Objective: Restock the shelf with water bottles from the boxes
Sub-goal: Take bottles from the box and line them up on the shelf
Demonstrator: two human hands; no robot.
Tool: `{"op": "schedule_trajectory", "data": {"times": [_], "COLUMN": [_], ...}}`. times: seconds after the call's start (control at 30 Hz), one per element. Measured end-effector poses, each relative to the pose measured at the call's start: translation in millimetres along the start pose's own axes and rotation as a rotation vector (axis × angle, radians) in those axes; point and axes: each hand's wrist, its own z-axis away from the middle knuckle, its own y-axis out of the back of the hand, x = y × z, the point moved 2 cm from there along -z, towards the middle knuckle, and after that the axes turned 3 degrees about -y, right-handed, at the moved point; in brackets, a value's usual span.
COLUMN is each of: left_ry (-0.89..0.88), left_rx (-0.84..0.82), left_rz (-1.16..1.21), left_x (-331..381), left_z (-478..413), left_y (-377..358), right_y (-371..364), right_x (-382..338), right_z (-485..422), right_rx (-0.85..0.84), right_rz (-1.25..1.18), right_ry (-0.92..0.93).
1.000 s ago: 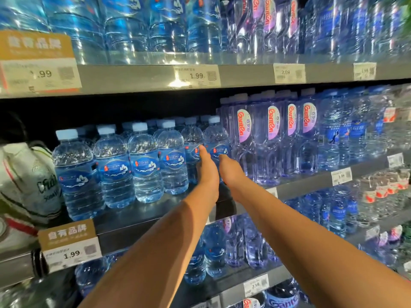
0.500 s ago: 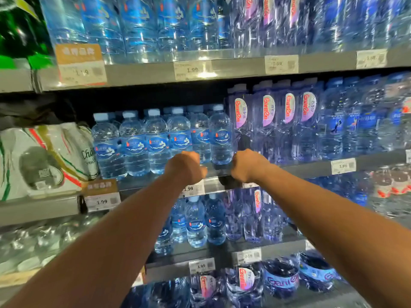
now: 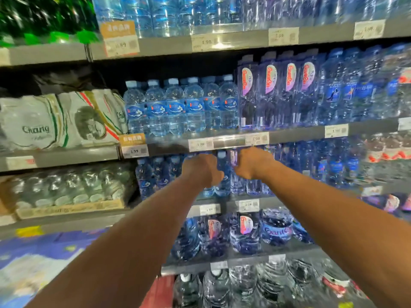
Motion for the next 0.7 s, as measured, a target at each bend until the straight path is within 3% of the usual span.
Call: {"op": "schedule_trajectory", "data": {"times": [0.4, 0.7], "left_ry": [-0.193, -0.231], "left_rx": [-0.156, -0.285], "left_rz": [0.008, 0.045], "left_x": [70.0, 155.5], "left_z": [119.4, 111.9], "left_y": [-92.1, -151.0], "right_y": [-85.4, -126.9], "right_x": [26.3, 117.4], "right_z": [155.6, 185.2], "right_rx": [-0.183, -0.336], "right_rz": [0.078, 0.105], "right_ry": [-0.106, -0.235]}}
